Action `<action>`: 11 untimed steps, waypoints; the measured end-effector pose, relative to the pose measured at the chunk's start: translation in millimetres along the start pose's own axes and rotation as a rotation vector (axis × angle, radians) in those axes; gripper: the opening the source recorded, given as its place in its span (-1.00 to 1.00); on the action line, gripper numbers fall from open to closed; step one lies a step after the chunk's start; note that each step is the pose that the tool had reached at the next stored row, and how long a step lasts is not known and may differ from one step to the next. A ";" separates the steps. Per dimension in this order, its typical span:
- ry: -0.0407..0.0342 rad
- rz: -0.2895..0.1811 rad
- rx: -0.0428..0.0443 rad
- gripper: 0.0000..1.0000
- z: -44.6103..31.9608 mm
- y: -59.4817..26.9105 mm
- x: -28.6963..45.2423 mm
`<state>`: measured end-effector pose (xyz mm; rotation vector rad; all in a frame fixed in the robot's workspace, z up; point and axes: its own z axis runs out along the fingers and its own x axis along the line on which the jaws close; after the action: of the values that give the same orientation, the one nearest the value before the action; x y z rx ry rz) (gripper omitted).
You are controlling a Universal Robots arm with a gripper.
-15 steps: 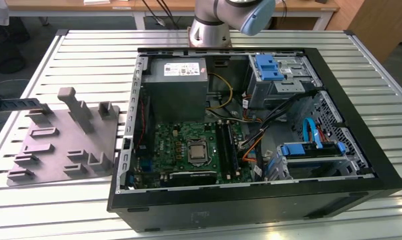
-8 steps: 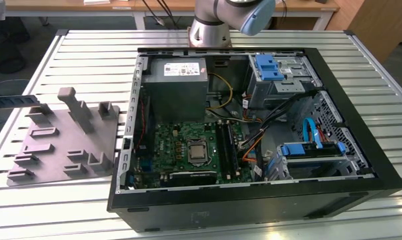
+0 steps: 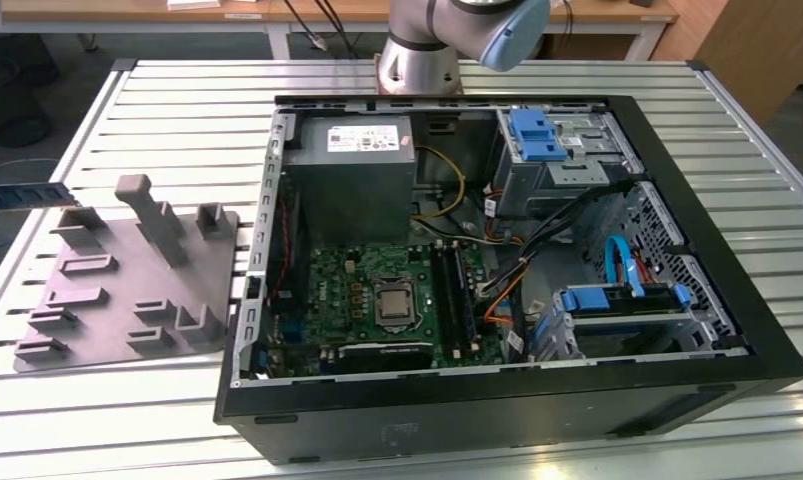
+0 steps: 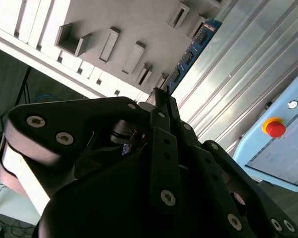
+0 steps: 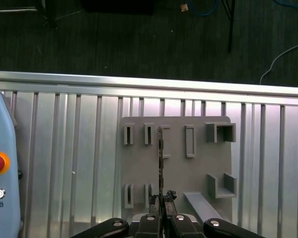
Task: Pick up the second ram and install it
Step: 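Pick up the second ram and move it above second insertion slot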
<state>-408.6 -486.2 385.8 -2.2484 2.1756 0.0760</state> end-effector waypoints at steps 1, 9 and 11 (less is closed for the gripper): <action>-0.0003 0.000 0.0000 -0.73 0.0 0.0 0.0; -0.0019 0.000 -0.0001 -0.73 -0.2 0.0 0.0; -0.0020 0.000 -0.0001 -0.73 -0.2 -1.6 0.2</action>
<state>-407.0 -486.4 386.0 -2.2477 2.1743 0.0783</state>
